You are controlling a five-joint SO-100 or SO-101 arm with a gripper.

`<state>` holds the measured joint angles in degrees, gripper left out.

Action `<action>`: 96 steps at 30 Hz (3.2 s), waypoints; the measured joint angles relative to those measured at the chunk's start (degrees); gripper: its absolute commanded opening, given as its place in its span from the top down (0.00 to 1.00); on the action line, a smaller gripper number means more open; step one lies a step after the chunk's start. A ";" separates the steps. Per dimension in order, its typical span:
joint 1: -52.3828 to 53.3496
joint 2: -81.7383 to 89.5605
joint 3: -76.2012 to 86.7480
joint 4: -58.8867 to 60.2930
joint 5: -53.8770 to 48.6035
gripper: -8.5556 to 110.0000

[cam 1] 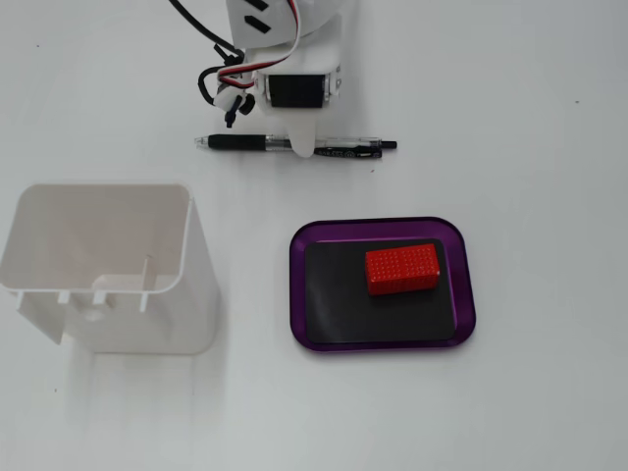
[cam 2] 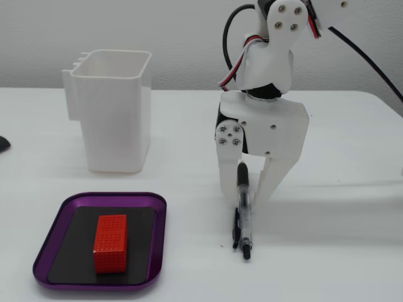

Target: Pick up the pen and put it in the pen holder.

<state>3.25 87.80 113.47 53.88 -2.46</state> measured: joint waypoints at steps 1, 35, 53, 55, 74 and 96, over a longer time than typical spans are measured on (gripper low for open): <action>0.00 2.02 -0.18 0.79 0.09 0.93; 8.70 10.90 -35.33 -13.27 25.40 0.93; 11.16 -4.48 -43.24 -13.10 29.53 0.93; 12.39 -4.48 -43.24 -13.10 29.53 0.92; 13.27 -2.99 -46.23 -0.35 29.27 0.85; 5.19 52.29 -14.50 33.93 8.09 0.85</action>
<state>8.44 140.10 98.96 87.80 5.62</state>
